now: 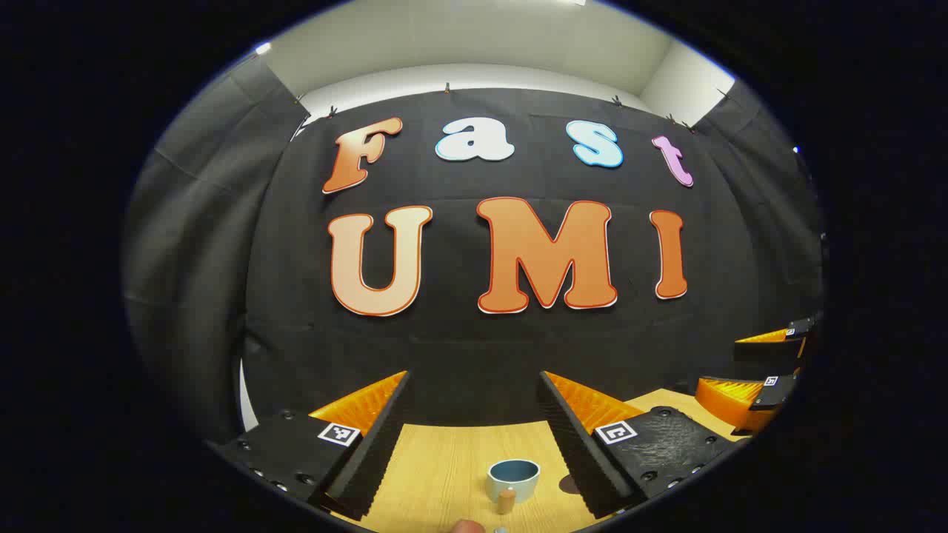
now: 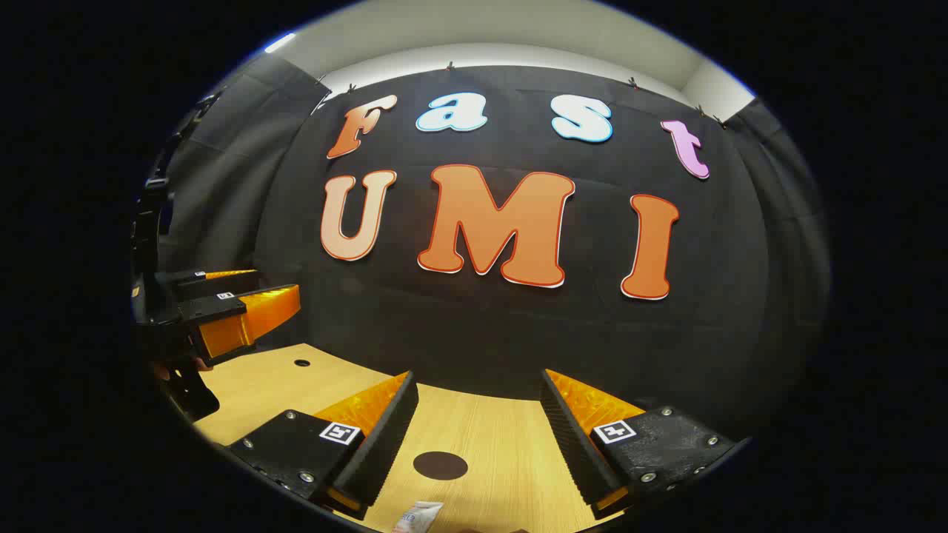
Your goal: Put the toothbrush and toothpaste on the desktop into the cup, then pick up the cup and place it on the coaster on the desktop.
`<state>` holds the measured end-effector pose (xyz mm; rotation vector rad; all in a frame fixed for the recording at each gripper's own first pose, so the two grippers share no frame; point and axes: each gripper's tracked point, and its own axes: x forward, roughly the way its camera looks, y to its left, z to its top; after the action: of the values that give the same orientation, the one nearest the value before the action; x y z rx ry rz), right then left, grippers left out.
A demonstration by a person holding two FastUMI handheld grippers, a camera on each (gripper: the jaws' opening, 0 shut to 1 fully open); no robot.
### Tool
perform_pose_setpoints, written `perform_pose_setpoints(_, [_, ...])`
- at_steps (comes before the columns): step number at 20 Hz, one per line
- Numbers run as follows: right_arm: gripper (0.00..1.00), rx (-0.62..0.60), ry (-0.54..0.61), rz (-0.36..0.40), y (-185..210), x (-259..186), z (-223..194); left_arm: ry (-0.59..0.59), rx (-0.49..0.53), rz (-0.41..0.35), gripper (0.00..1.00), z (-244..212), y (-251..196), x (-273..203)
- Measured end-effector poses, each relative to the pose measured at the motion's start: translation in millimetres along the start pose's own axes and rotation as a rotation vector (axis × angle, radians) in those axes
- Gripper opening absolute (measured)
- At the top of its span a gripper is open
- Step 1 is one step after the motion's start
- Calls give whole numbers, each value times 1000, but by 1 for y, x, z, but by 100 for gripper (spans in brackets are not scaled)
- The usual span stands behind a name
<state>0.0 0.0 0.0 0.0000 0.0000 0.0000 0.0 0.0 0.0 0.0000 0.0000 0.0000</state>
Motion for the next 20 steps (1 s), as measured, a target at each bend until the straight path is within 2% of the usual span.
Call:
perform_pose_setpoints(9, [99, 17, 22, 40, 9, -1, -3, -24, 19, 8, 99, 7, 3, -3])
perform_pose_setpoints(14, [98, 19, 11, 32, 5, -3, 2, -48, 23, 3, 99, 15, -1, -5])
perform_pose_setpoints(17, [99, 26, 35, 25, 0, -2, -4, -17, 22, 0, 99, 6, -1, -5])
perform_pose_setpoints(20, [99, 20, 93, 25, -3, -1, -19, 62, 44, -15, 99, -14, -5, -1])
